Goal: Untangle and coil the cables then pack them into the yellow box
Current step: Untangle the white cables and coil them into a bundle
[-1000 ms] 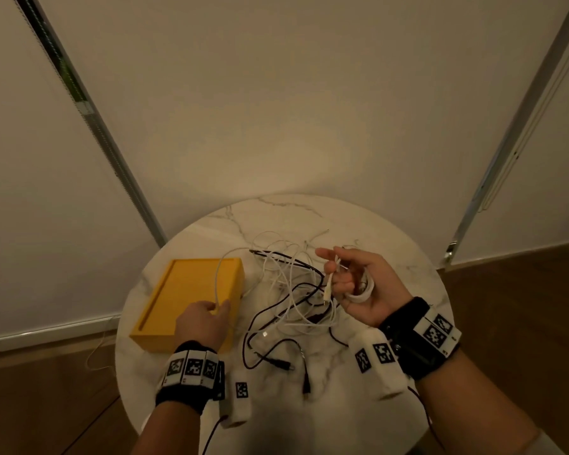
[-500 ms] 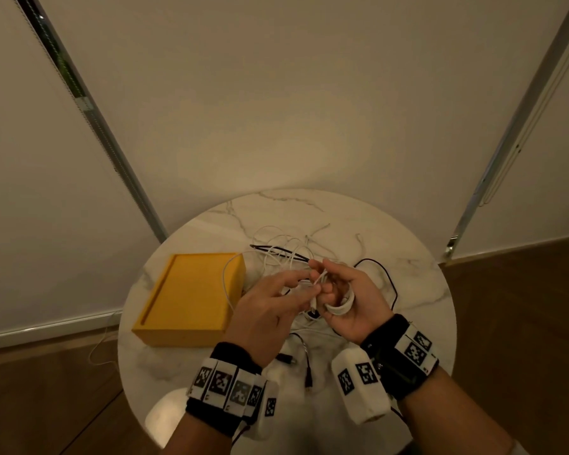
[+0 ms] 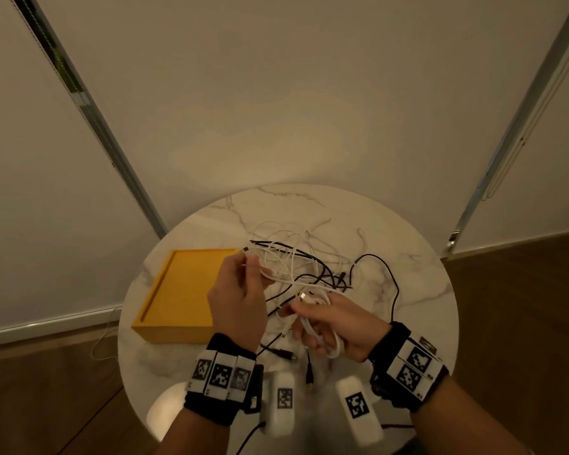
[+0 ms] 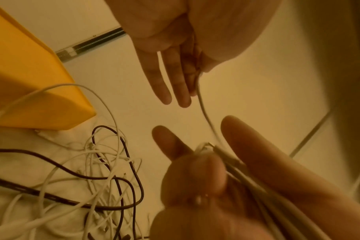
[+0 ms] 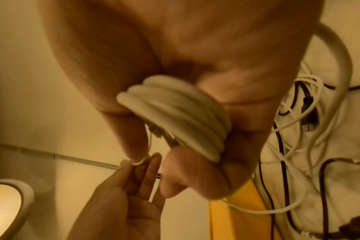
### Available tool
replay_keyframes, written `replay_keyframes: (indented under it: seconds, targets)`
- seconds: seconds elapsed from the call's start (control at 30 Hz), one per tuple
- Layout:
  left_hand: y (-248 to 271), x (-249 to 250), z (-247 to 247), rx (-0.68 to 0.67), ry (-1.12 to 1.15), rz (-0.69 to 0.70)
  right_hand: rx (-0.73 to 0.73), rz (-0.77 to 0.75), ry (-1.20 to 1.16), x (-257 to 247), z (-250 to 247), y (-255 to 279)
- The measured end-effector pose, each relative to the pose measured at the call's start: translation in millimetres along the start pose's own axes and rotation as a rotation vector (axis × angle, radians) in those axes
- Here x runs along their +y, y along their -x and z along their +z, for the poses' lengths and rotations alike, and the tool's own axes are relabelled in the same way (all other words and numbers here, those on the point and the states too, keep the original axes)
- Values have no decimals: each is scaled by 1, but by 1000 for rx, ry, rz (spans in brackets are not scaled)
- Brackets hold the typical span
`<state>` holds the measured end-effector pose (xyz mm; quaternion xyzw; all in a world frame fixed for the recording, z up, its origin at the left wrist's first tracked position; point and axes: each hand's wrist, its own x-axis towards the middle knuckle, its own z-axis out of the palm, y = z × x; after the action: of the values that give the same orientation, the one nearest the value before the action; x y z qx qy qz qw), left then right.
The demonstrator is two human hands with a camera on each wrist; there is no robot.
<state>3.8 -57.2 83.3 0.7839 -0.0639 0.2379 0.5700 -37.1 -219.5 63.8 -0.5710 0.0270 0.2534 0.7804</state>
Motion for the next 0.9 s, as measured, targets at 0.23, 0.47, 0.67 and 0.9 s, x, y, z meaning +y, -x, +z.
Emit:
replay_keyframes:
  seconds: [0.23, 0.47, 0.67, 0.9]
  targets:
    - [-22, -28, -19, 15, -105, -126, 21, -106, -133, 0, 0, -1]
    - [17, 4, 5, -425, 113, -97, 419, -460, -204, -7, 0, -11]
    - [36, 21, 16, -621, 277, -94, 468, -506, -329, -8, 2, -6]
    - [38, 9, 20, -656, 60, 186, 529, -426, -423, -6, -5, -10]
